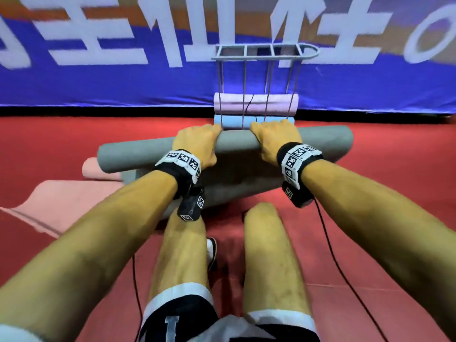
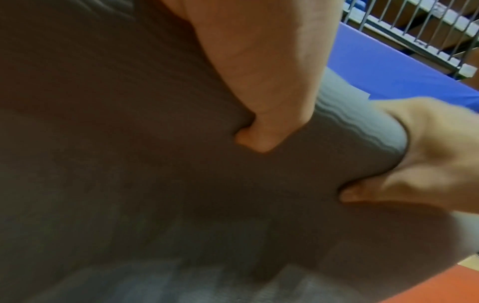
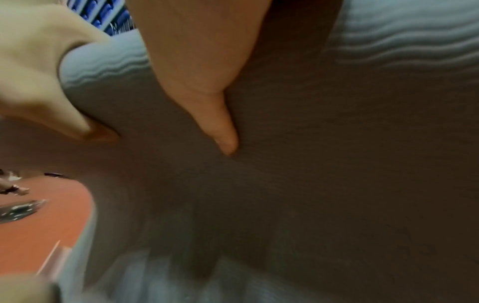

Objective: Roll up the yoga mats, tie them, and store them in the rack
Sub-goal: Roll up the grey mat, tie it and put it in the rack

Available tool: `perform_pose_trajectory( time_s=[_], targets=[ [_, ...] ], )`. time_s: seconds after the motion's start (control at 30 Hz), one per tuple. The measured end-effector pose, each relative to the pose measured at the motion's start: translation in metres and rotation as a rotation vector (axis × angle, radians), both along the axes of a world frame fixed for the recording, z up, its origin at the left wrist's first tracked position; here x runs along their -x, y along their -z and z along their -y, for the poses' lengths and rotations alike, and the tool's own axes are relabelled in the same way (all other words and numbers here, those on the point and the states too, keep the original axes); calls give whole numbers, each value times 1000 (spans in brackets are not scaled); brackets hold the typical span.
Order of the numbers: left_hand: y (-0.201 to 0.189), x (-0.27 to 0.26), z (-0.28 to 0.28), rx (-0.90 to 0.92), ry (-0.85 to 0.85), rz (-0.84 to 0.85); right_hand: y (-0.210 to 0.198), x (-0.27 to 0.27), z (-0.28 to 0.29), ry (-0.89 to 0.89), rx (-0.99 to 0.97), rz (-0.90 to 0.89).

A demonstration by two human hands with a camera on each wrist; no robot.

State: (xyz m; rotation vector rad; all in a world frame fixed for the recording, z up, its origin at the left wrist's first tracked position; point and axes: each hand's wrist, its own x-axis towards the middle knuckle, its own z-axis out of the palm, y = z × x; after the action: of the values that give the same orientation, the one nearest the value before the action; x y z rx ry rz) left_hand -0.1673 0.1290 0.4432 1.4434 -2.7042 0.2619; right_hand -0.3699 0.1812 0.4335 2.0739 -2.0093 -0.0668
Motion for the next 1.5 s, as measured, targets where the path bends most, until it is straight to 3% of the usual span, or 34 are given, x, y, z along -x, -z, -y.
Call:
perform_pose_trajectory(
  time_s=[0.17,0.37,0.5,0.67,0.8,0.97,1.33,1.5],
  targets=[
    [-51,81,-22,148,191,-100,-66,72,-54,160,134,-81],
    [-50,137,-58,176,432,-64,-60,107,-134,347,176,-95],
    [-28,109,-52,207,485,40,-20,71,-140,359,149,-5],
    [-31,31,-25,203,329,109,-4,3,-92,239,158,77],
    [-24,-17,-34,83,158,116,-5,-25,-68,85,93,40],
    [21,-35,-73,-192,73,208,28,-33,-82,-28,-167,39],
    [76,-35,-85,-655,113,326,69,-49,-112,78,-624,160],
    [101,-25,-72,-816,137,281,86,-46,-112,115,-699,198]
  ],
)
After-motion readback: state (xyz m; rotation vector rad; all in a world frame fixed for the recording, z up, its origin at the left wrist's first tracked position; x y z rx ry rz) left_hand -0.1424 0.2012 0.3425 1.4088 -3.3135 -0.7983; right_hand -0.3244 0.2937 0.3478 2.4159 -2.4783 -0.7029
